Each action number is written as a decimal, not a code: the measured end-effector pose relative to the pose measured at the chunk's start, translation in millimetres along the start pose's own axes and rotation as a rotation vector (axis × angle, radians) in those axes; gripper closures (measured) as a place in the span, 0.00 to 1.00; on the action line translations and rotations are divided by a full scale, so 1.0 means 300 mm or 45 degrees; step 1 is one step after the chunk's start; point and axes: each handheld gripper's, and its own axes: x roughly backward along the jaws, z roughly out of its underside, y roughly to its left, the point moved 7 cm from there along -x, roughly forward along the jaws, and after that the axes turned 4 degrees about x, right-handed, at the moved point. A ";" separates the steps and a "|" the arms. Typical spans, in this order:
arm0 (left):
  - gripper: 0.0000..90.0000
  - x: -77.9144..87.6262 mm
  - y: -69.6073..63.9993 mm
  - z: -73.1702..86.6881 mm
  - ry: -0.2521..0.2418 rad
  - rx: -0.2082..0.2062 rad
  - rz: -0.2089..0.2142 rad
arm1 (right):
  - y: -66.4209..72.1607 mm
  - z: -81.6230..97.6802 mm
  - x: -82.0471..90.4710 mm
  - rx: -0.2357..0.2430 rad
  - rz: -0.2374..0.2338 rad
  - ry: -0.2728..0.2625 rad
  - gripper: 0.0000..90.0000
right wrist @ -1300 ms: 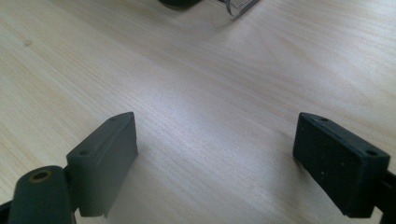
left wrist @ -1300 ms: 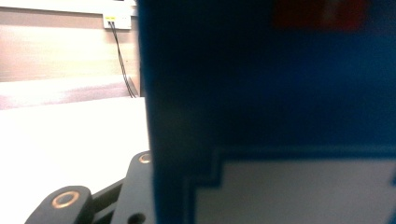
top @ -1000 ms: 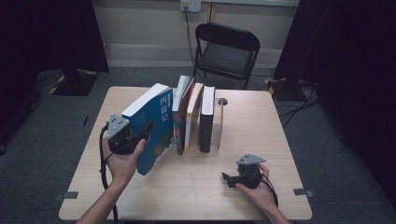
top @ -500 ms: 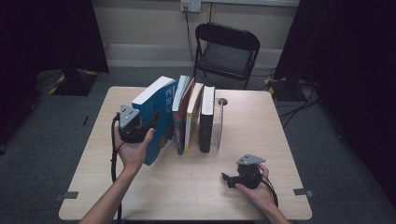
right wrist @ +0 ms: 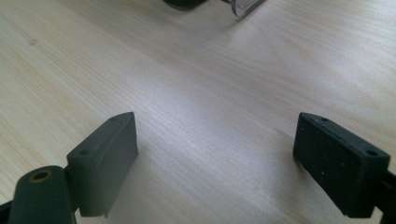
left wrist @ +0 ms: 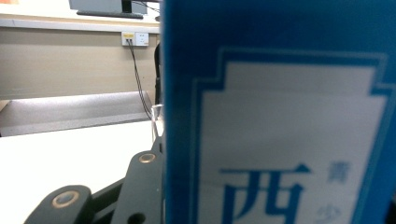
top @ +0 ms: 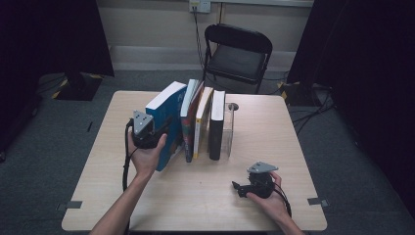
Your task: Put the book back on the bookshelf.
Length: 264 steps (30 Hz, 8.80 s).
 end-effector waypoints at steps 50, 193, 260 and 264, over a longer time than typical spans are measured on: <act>0.60 0.161 0.008 0.020 0.551 -0.043 0.043 | 0.004 0.001 0.002 0.000 0.004 0.002 0.15; 0.40 -0.195 0.048 -0.263 0.999 0.089 -0.061 | 0.023 -0.003 -0.001 0.023 -0.026 -0.003 0.16; 0.26 -0.024 0.077 -0.165 0.451 -0.037 0.129 | 0.025 -0.009 -0.007 0.025 -0.032 -0.004 0.16; 0.25 0.001 0.072 -0.139 0.426 -0.066 0.119 | 0.025 -0.010 -0.009 0.022 -0.031 -0.005 0.16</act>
